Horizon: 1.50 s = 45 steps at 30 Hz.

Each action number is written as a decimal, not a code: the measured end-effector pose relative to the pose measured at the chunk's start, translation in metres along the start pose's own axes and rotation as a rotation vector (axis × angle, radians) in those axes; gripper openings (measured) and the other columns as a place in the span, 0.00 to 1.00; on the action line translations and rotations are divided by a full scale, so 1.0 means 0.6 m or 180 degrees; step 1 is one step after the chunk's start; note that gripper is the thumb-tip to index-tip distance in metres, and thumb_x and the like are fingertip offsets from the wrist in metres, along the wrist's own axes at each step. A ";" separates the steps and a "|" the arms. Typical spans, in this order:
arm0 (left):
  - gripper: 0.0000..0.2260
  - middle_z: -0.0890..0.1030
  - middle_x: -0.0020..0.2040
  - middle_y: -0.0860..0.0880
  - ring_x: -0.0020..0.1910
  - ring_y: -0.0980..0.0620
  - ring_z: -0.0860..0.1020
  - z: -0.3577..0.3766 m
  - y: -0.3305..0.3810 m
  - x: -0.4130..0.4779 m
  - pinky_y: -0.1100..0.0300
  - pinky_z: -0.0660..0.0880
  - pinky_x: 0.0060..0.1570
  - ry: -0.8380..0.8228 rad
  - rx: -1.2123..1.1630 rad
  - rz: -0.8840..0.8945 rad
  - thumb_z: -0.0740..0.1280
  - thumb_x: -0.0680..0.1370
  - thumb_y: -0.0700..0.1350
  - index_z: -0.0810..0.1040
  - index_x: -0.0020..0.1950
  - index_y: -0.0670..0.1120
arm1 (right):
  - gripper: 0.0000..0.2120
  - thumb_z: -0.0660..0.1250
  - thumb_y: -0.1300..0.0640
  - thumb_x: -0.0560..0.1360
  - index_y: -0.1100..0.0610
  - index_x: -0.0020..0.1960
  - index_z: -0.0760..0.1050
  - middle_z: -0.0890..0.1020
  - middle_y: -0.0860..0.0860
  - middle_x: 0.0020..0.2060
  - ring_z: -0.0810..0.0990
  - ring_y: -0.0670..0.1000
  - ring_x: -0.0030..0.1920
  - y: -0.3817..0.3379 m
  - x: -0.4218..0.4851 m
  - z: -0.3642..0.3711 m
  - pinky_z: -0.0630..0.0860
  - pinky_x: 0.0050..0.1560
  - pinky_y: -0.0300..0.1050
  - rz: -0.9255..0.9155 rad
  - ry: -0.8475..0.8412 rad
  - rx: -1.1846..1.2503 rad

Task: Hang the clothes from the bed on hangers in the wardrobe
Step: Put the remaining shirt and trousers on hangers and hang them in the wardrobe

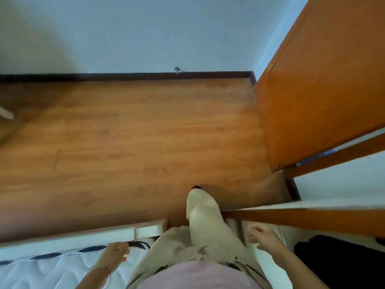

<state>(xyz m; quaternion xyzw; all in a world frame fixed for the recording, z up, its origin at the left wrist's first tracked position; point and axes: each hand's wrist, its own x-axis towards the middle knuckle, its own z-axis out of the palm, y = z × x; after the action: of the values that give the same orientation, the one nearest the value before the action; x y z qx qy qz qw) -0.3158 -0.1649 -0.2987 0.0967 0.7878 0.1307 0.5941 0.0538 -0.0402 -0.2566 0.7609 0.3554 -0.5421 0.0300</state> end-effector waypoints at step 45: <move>0.09 0.79 0.49 0.43 0.44 0.48 0.78 -0.648 0.071 0.218 0.57 0.72 0.49 0.2568 -0.5536 -0.1591 0.61 0.78 0.40 0.75 0.57 0.41 | 0.07 0.63 0.62 0.76 0.61 0.42 0.78 0.79 0.57 0.44 0.74 0.52 0.44 -1.222 0.014 1.131 0.66 0.31 0.30 -0.2082 -0.1700 -0.5232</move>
<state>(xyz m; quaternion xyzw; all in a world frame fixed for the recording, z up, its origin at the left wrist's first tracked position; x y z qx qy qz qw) -0.7255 -0.1198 -0.3029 -0.5938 0.5587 0.5576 0.1559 -0.9104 0.2183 -0.2929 0.2119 0.8070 -0.2584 0.4870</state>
